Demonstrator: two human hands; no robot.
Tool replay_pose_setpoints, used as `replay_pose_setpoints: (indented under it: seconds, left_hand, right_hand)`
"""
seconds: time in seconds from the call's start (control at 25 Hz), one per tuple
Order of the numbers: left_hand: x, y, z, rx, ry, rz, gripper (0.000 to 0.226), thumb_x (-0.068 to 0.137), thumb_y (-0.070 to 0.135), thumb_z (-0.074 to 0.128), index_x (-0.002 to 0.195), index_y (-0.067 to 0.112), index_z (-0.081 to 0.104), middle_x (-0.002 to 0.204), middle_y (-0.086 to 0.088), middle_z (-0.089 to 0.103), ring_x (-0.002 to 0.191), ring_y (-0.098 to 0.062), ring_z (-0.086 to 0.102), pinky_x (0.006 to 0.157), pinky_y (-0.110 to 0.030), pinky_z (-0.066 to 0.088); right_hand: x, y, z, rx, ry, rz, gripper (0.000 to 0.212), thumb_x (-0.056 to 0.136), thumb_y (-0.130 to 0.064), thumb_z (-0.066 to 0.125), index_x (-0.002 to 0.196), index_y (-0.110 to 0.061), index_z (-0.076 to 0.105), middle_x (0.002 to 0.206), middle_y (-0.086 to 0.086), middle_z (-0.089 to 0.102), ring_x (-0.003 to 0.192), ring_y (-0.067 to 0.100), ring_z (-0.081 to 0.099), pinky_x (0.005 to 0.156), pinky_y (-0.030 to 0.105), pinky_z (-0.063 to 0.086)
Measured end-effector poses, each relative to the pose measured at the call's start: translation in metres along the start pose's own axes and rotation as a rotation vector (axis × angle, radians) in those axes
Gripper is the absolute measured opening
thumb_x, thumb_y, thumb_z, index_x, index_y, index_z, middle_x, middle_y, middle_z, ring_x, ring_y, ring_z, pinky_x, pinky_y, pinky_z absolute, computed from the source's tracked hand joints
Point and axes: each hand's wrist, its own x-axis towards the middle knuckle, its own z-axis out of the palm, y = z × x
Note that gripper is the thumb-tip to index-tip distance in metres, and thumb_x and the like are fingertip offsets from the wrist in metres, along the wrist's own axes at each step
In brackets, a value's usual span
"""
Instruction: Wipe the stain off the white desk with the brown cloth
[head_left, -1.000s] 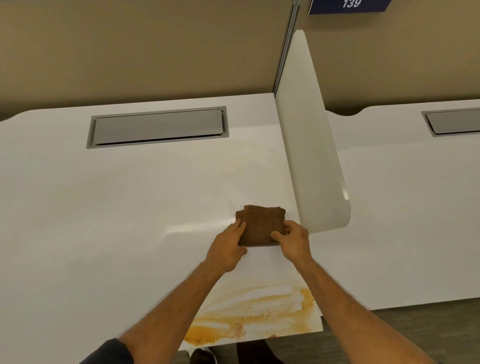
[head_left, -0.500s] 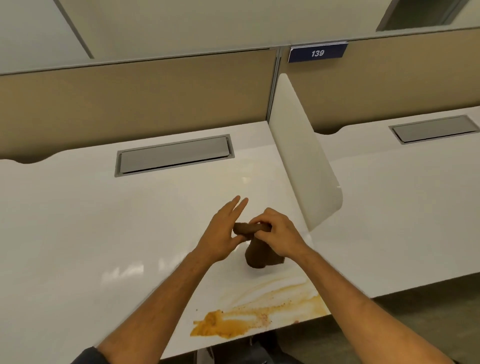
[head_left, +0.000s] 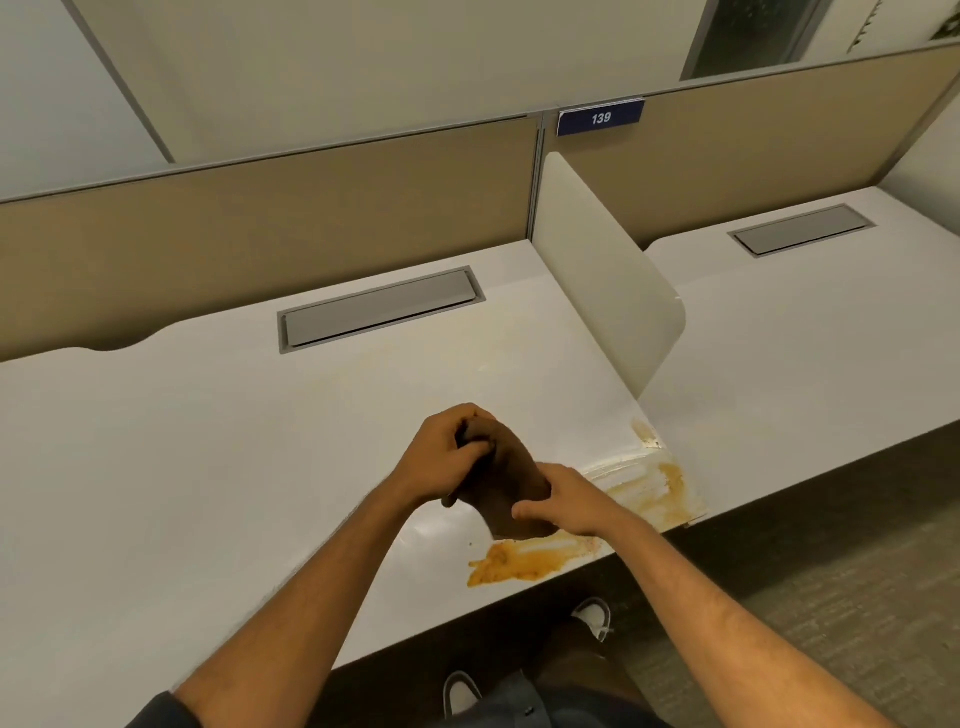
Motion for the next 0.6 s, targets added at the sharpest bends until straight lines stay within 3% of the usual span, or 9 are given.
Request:
replay_pose_setpoints:
  seconds: [0.12, 0.36, 0.48, 0.6]
  left_hand:
    - [-0.02, -0.008, -0.016, 0.024, 0.066, -0.01, 0.026, 0.093, 0.007, 0.061, 0.1, 0.029, 0.073, 0.1, 0.018, 0.073, 0.096, -0.004, 0.069, 0.074, -0.011, 0.055]
    - [-0.047, -0.019, -0.015, 0.037, 0.187, -0.122, 0.019, 0.095, 0.018, 0.071, 0.094, 0.038, 0.071, 0.088, 0.027, 0.07, 0.085, 0.003, 0.068, 0.064, -0.004, 0.049]
    - [-0.058, -0.018, 0.001, -0.03, 0.193, -0.105, 0.03, 0.092, 0.02, 0.075, 0.086, 0.047, 0.065, 0.083, 0.036, 0.069, 0.086, 0.016, 0.063, 0.063, 0.0, 0.047]
    - [-0.065, -0.014, 0.01, -0.076, 0.164, -0.099, 0.024, 0.092, 0.02, 0.073, 0.093, 0.043, 0.068, 0.091, 0.023, 0.071, 0.089, 0.012, 0.065, 0.067, -0.003, 0.05]
  right_hand:
    - [-0.017, 0.006, 0.023, 0.078, 0.074, 0.043, 0.029, 0.102, -0.038, 0.058, 0.121, -0.019, 0.068, 0.118, 0.003, 0.072, 0.108, 0.023, 0.069, 0.097, 0.047, 0.059]
    - [-0.028, -0.002, 0.03, 0.439, 0.11, 0.236, 0.036, 0.101, -0.039, 0.061, 0.126, -0.013, 0.065, 0.121, 0.012, 0.07, 0.109, 0.033, 0.068, 0.095, 0.053, 0.059]
    - [-0.033, -0.012, 0.04, 0.769, 0.126, 0.363, 0.036, 0.1, -0.034, 0.064, 0.125, -0.008, 0.065, 0.12, 0.019, 0.071, 0.102, 0.036, 0.071, 0.072, 0.043, 0.063]
    - [-0.036, -0.024, 0.044, 0.984, 0.152, 0.366, 0.034, 0.097, -0.027, 0.068, 0.123, -0.005, 0.064, 0.114, 0.022, 0.072, 0.087, 0.033, 0.074, 0.055, 0.033, 0.059]
